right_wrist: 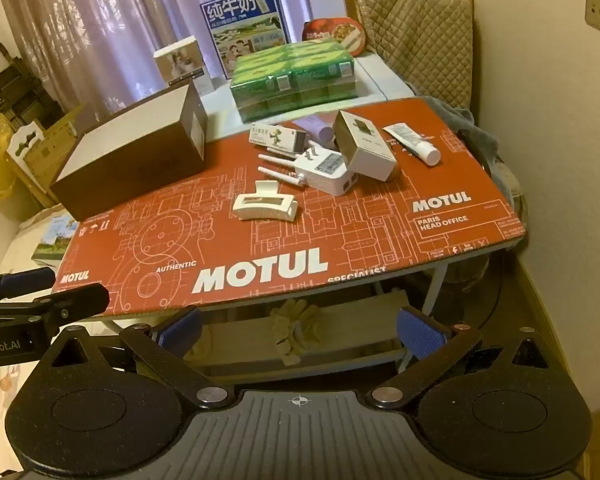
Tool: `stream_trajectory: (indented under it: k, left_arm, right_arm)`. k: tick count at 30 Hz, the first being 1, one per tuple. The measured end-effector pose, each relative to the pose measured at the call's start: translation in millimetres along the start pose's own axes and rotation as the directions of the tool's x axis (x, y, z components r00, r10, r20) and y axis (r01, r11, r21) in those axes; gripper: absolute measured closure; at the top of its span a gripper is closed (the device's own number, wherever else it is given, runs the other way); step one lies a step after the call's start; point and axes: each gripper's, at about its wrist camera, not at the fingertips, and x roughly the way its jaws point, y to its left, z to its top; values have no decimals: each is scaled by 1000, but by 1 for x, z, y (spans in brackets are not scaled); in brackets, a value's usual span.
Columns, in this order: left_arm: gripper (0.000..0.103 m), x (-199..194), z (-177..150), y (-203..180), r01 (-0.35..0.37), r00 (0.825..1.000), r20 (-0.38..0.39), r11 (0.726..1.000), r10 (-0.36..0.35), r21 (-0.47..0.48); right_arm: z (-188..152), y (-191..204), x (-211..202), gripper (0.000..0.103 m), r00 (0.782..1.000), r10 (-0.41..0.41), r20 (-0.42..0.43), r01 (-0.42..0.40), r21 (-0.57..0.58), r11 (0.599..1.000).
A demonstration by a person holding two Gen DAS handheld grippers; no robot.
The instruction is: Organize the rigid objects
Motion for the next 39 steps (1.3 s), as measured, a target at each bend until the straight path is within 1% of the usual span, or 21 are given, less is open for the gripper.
stream_trajectory:
  k: [5, 16, 18, 28, 29, 39]
  left_arm:
    - [12, 1, 0, 0, 2, 1000, -10, 1000, -3, -3]
    - [12, -4, -6, 6, 1, 1000, -2, 1000, -1, -12]
    - [12, 0, -2, 3, -2, 1000, -9, 1000, 2, -10]
    - [12, -4, -1, 5, -7, 1000, 3, 1000, 7, -12]
    - [12, -4, -1, 5, -7, 1000, 3, 1000, 7, -12]
    - [12, -5, 1, 5, -7, 1000, 0, 1000, 7, -15]
  right_arm:
    - [-2, 2, 1, 2, 1000, -1, -8, 1, 0, 1000]
    - [-6, 8, 2, 2, 1000, -5, -3, 5, 0, 1000]
    - [-4, 6, 0, 2, 1000, -4, -6, 4, -1, 1000]
    - [-5, 11, 9, 2, 1000, -1, 4, 1, -7, 1000]
    - [-3, 14, 0, 2, 1000, 0, 2, 0, -10, 1000]
    - [-3, 14, 1, 2, 1000, -1, 2, 1, -12, 1000]
